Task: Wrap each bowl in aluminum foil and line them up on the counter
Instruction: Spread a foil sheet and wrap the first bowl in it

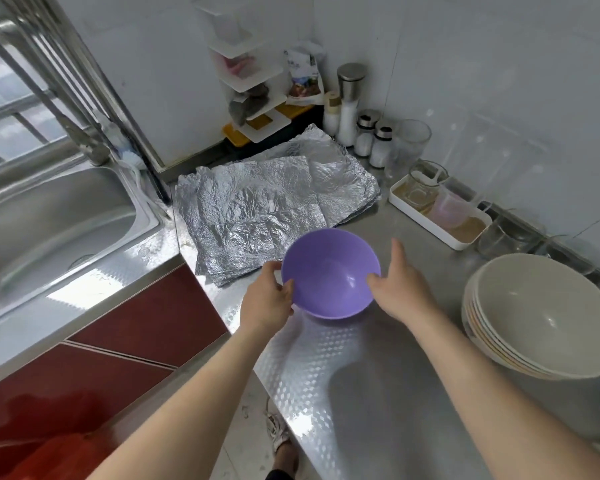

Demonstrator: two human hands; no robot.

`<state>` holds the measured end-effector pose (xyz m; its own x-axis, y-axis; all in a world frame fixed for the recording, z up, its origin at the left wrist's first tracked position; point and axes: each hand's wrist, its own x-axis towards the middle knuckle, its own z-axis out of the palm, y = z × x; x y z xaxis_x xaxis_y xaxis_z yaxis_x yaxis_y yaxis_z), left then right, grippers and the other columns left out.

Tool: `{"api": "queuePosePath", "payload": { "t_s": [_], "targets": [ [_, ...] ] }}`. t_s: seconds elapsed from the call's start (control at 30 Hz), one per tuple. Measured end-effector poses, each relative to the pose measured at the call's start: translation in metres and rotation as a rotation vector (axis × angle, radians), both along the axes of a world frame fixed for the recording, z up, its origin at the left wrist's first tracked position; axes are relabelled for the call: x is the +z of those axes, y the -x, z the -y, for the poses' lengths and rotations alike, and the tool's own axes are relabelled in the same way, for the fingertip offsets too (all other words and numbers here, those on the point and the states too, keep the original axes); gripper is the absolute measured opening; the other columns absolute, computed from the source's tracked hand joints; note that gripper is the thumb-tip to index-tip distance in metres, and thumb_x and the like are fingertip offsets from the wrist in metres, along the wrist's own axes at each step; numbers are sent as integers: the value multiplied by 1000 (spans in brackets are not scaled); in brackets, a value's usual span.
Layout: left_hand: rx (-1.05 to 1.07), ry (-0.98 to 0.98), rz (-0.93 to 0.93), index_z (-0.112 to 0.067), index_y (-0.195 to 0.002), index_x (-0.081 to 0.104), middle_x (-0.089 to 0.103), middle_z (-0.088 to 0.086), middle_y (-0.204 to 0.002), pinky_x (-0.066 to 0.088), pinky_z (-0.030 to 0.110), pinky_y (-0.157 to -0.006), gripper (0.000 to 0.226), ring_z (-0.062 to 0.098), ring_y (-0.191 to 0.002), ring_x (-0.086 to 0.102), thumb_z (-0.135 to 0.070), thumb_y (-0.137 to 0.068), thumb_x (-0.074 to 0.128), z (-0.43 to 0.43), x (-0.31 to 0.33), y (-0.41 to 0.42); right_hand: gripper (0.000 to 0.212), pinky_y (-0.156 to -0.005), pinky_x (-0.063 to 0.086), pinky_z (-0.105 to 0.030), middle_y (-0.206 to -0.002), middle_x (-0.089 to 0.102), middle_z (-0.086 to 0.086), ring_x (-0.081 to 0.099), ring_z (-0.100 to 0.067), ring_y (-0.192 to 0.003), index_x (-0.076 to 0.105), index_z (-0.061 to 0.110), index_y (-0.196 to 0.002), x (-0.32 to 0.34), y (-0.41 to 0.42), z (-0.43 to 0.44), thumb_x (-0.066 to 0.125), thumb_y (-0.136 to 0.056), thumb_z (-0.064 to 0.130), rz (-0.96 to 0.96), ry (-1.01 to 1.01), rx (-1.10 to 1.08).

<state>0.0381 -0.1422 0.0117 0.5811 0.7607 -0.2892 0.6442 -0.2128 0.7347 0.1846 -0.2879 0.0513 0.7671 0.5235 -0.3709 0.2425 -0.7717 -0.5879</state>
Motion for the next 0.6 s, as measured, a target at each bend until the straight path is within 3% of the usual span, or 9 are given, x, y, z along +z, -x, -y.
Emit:
{"api": "queuePosePath", "payload": {
  "t_s": [0.07,0.13,0.2,0.27,0.33,0.4,0.47,0.5,0.6],
  "targets": [
    [34,152,90,-23,-111,49,67,0,-67,53,33,-60,15,19,-55,68,-22,-97,56,-6,-4,2,69,-96,45,-42,-141,46,-17,50,-39,-120,15,17,-151,-14,5,-11,50,-92,16,-120,-2,-56],
    [81,290,192,-15,-111,59,67,2,-67,51,34,-60,14,23,-63,67,-20,-99,54,-13,-10,4,60,-86,52,-48,-127,54,-16,56,-40,-106,27,20,-144,-23,3,-13,46,-89,9,-102,-11,-127],
    [29,79,126,-17,-104,68,72,0,-82,51,34,-72,15,22,-81,68,-17,-98,54,-28,-15,5,55,-83,51,-44,-123,57,-16,56,-39,-103,35,20,-140,-26,-5,-16,45,-87,5,-39,4,-161],
    [-129,-262,-112,-18,-113,68,68,0,-113,47,34,-86,24,23,-108,60,-14,-94,54,-46,-21,2,53,-72,49,-36,-121,57,-16,55,-37,-99,39,21,-137,-27,-13,-17,44,-87,4,-15,1,-177],
    [-308,-474,-288,-19,-129,58,57,0,-131,43,36,-94,40,24,-124,46,-14,-90,52,-60,-25,-5,52,-54,39,-27,-118,57,-15,52,-32,-89,41,21,-136,-29,-20,-16,43,-87,3,-9,-3,-195],
    [-418,-578,-372,-21,-139,46,46,4,-142,37,39,-106,50,26,-134,37,-16,-89,50,-70,-35,-15,50,-55,40,-27,-117,59,-13,52,-32,-90,44,22,-134,-32,-26,-14,43,-87,5,-3,-23,-212],
    [-458,-605,-412,-24,-142,39,43,6,-144,32,42,-112,49,27,-136,37,-19,-94,46,-79,-48,-22,45,-68,47,-33,-118,60,-10,55,-32,-97,48,23,-130,-35,-30,-15,43,-88,7,-36,-78,-241],
    [-461,-617,-422,-25,-139,40,46,5,-141,33,42,-111,45,27,-132,42,-19,-95,46,-82,-51,-24,41,-66,48,-32,-117,60,-8,56,-31,-98,51,23,-126,-35,-31,-15,42,-89,7,-105,-123,-272],
    [-474,-702,-458,-24,-118,53,61,0,-118,49,38,-88,30,24,-108,60,-16,-90,58,-88,-50,-30,26,-53,53,-33,-110,61,-11,61,-32,-87,59,22,-113,-35,-32,-17,43,-95,12,-428,-259,-391]
  ]
}}
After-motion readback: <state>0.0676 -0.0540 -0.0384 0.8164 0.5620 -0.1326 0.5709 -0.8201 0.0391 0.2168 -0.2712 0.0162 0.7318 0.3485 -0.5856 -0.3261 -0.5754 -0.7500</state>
